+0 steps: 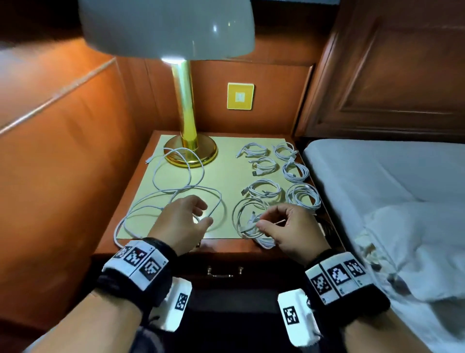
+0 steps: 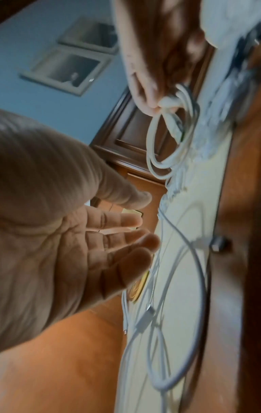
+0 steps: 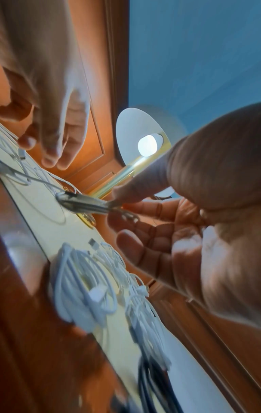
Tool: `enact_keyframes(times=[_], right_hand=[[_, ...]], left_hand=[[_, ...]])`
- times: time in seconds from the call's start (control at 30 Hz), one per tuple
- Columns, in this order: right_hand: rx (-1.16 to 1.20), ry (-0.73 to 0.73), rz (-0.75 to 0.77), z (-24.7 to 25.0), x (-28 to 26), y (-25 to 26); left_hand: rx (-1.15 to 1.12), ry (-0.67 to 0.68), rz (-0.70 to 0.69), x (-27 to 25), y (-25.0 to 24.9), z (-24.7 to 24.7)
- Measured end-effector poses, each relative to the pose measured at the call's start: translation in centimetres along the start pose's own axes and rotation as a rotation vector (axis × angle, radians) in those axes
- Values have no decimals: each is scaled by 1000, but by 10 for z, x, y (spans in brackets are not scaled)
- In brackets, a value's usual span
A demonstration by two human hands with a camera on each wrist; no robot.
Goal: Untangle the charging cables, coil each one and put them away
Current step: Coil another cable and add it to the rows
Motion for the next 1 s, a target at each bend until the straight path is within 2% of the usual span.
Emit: enact_keyframes(times=[0.13,0.2,0.33,0.4,0.53,0.63,0.8,1.0], right_hand=[[-127,91,-23,-30,17,11],[-178,139,-52,-40,24,15],[-235,186,-113,-56,34,16],[-268,169,-122,-61,37,15],[-337,134,-115,-67,41,18],[-396,145,-100,-73,42,23],[-590,134,-72,-73,44,33],[-471,128,-1,-86,38,56]], left_hand=[[156,76,-42,20,18,-17],[178,124,-40,25,22,-21],[132,126,-88,29,26,-18],[60,70,-88,31,27,-12],[-173,-140,-43,36,28,6],[-390,-209,-10,37,33,16],[-543,-294,-106,27,39,33],[-733,-518,-165,19,48,58]])
Point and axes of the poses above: each hand's wrist, its own x-axis towards the middle knuckle, its own z-axis out of the back of the hand, y = z × x, the point moved 2 cm from there along x, towards the middle knuckle, and after that the axes turned 10 degrees about -y, right-handed, at the moved point
